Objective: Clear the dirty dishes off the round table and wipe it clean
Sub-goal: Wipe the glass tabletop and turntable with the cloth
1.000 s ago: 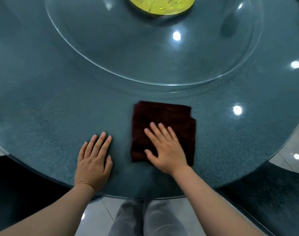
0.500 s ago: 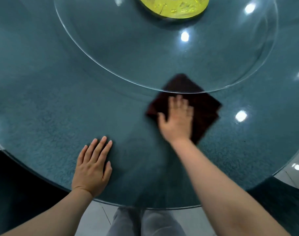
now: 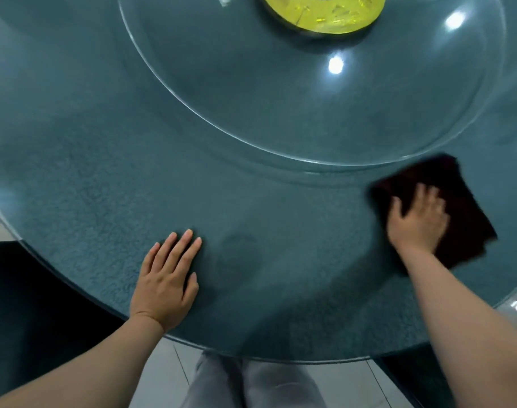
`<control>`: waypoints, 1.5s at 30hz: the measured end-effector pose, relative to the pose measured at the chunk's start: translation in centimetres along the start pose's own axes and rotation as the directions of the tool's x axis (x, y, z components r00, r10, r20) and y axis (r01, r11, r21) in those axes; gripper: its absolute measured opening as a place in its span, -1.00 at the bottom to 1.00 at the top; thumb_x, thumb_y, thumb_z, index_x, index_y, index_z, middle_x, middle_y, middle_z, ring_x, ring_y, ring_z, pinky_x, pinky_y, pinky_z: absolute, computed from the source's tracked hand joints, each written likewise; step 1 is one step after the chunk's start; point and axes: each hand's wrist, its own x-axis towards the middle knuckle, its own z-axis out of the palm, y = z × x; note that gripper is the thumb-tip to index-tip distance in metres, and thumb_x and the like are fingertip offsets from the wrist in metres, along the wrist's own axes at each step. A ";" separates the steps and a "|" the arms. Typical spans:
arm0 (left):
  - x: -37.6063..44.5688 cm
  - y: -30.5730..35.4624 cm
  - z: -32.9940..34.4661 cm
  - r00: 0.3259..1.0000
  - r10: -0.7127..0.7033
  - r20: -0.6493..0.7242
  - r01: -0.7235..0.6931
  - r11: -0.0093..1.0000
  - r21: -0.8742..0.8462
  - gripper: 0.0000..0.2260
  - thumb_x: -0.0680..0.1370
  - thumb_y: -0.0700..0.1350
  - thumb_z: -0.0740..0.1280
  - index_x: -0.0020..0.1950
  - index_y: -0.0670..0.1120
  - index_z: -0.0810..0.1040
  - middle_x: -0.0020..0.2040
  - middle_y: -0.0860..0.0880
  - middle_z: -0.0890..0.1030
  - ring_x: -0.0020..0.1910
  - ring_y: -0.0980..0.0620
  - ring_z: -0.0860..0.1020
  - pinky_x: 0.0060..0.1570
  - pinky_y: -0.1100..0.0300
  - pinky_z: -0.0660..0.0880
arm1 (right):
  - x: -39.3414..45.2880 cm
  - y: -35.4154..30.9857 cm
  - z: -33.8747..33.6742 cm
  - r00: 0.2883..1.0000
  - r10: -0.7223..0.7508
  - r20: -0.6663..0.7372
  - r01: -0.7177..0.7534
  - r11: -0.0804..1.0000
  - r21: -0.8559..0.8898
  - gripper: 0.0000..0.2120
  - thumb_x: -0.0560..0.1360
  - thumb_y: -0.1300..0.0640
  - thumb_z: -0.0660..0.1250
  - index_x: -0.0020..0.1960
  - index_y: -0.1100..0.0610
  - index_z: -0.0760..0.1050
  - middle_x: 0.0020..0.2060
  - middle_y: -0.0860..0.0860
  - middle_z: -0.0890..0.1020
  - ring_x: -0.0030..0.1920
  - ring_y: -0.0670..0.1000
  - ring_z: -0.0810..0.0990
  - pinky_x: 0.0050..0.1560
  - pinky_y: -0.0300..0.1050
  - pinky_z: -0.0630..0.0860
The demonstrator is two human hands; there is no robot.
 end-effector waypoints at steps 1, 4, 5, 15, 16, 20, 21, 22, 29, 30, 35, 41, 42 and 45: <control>0.0 -0.1 0.0 1.000 -0.002 0.004 0.002 1.000 -0.001 -0.46 0.53 0.03 0.09 0.53 -0.01 0.28 0.53 -0.01 0.27 0.52 -0.09 0.20 0.50 -0.09 0.08 | 0.1 0.9 -0.4 0.993 0.116 0.000 -0.116 0.993 0.017 -0.22 0.48 -0.30 -0.12 0.59 0.09 0.04 0.58 0.11 0.05 0.56 0.19 0.01 0.53 0.21 -0.07; -0.1 -0.3 0.2 1.000 0.006 0.008 -0.006 1.000 0.003 -0.46 0.54 0.03 0.09 0.53 -0.01 0.27 0.54 0.00 0.25 0.53 -0.08 0.19 0.50 -0.09 0.08 | -0.4 -1.5 0.1 0.975 0.222 -0.022 -0.221 0.975 0.036 -0.22 0.49 -0.27 -0.13 0.59 0.12 -0.01 0.58 0.13 0.01 0.57 0.20 -0.03 0.52 0.21 -0.11; -0.1 -0.3 0.2 1.000 0.008 0.007 -0.008 1.000 0.005 -0.46 0.54 0.03 0.10 0.53 -0.01 0.27 0.54 0.00 0.24 0.53 -0.08 0.19 0.50 -0.09 0.08 | -0.7 -3.8 0.4 0.986 0.167 -0.021 -0.167 0.985 0.042 -0.22 0.48 -0.26 -0.11 0.59 0.14 0.01 0.58 0.15 0.02 0.56 0.21 -0.02 0.51 0.22 -0.10; -0.1 -0.2 0.1 1.000 0.022 -0.005 -0.022 0.999 0.028 -0.46 0.54 0.05 0.09 0.54 0.00 0.26 0.54 0.00 0.24 0.52 -0.07 0.19 0.49 -0.09 0.08 | -12.6 -28.4 6.0 0.560 -0.797 0.226 0.822 0.569 -0.029 -0.28 0.57 -0.29 -0.03 0.60 0.04 -0.05 0.59 0.08 -0.05 0.58 0.14 -0.09 0.54 0.15 -0.19; -0.1 -0.3 0.1 1.000 0.023 -0.006 -0.022 0.999 0.023 -0.46 0.54 0.05 0.09 0.54 0.00 0.25 0.54 0.00 0.24 0.52 -0.07 0.19 0.49 -0.08 0.08 | -12.1 -27.8 5.9 0.533 -0.817 0.222 0.840 0.543 -0.020 -0.29 0.56 -0.29 -0.03 0.60 0.03 -0.03 0.59 0.06 -0.03 0.58 0.12 -0.08 0.54 0.14 -0.18; -0.2 -0.4 0.1 1.000 0.022 -0.014 -0.021 1.000 0.009 -0.45 0.53 0.04 0.11 0.54 0.01 0.26 0.54 0.02 0.24 0.52 -0.07 0.20 0.50 -0.06 0.06 | -8.3 -20.7 4.7 0.656 -0.741 0.142 0.751 0.660 -0.027 -0.31 0.52 -0.28 0.05 0.57 0.00 0.13 0.57 0.04 0.13 0.55 0.12 0.10 0.53 0.13 -0.02; -0.2 -0.5 0.1 1.000 0.021 -0.021 -0.021 1.000 0.003 -0.46 0.53 0.03 0.11 0.54 0.01 0.26 0.54 0.02 0.24 0.52 -0.07 0.20 0.51 -0.05 0.06 | -7.4 -18.1 4.3 0.714 -0.688 0.128 0.698 0.715 -0.046 -0.31 0.52 -0.28 0.05 0.57 0.00 0.13 0.57 0.05 0.14 0.55 0.13 0.12 0.53 0.14 0.01; -0.2 -0.5 0.1 0.999 0.020 -0.025 -0.020 1.000 0.002 -0.46 0.53 0.03 0.11 0.54 0.01 0.26 0.54 0.02 0.24 0.52 -0.06 0.20 0.51 -0.04 0.05 | -6.7 -15.3 3.9 0.770 -0.627 0.117 0.636 0.769 -0.063 -0.31 0.52 -0.28 0.04 0.57 0.01 0.12 0.57 0.05 0.13 0.55 0.13 0.12 0.52 0.14 0.01; -0.3 -0.8 0.1 0.999 0.043 -0.004 -0.043 0.998 -0.036 -0.45 0.53 0.06 0.10 0.53 0.01 0.26 0.54 0.02 0.25 0.52 -0.07 0.20 0.49 -0.06 0.07 | -10.2 -0.9 1.5 0.998 -0.003 0.062 0.008 0.998 -0.069 -0.23 0.50 -0.32 -0.19 0.60 0.06 -0.05 0.59 0.06 -0.03 0.58 0.11 -0.06 0.55 0.14 -0.13; -0.3 -0.9 0.0 0.998 0.058 -0.005 -0.058 0.997 -0.054 -0.44 0.52 0.08 0.11 0.53 0.01 0.27 0.54 0.02 0.25 0.53 -0.06 0.18 0.49 -0.06 0.07 | -11.2 -0.8 1.7 0.998 0.029 0.063 -0.025 0.997 -0.068 -0.23 0.50 -0.32 -0.20 0.60 0.07 -0.07 0.59 0.07 -0.04 0.58 0.12 -0.08 0.54 0.14 -0.14; -1.1 -2.3 -1.7 0.995 0.087 -0.052 -0.102 0.856 -0.506 -0.45 0.50 0.03 0.10 0.50 0.00 0.30 0.49 0.10 0.31 0.53 0.09 0.15 0.52 0.05 0.01 | -18.0 -7.5 3.8 0.993 -0.105 0.059 0.110 0.990 -0.089 -0.21 0.50 -0.32 -0.21 0.60 0.09 -0.03 0.59 0.09 -0.03 0.57 0.14 -0.05 0.54 0.16 -0.12; -1.6 -9.6 -4.6 0.999 -0.036 -0.029 0.011 0.798 -0.602 -0.43 0.54 -0.24 0.27 0.54 -0.11 0.21 0.54 -0.06 0.23 0.55 0.09 0.07 0.49 0.23 0.04 | -31.1 -24.5 8.6 0.860 -0.500 0.103 0.507 0.860 -0.054 -0.27 0.53 -0.29 -0.05 0.59 0.07 0.07 0.57 0.11 0.09 0.56 0.17 0.06 0.52 0.18 -0.07; -1.7 -11.5 -5.4 0.994 -0.102 -0.041 0.060 0.819 -0.571 -0.41 0.54 -0.25 0.28 0.55 -0.15 0.18 0.55 -0.09 0.21 0.55 0.04 0.08 0.48 0.23 0.02 | -33.3 -27.0 9.3 0.814 -0.567 0.129 0.575 0.817 -0.040 -0.28 0.53 -0.28 -0.02 0.58 0.06 0.09 0.57 0.11 0.10 0.56 0.17 0.06 0.51 0.19 -0.07; -2.0 -17.2 -6.9 0.975 -0.223 -0.004 0.205 0.900 -0.384 -0.35 0.55 -0.17 0.27 0.57 -0.18 0.05 0.58 -0.12 0.09 0.57 -0.04 0.04 0.51 0.15 -0.04 | -36.3 -29.5 9.7 0.717 -0.677 0.166 0.689 0.724 -0.022 -0.31 0.56 -0.29 -0.01 0.60 0.00 0.01 0.59 0.04 0.00 0.58 0.10 -0.04 0.54 0.15 -0.12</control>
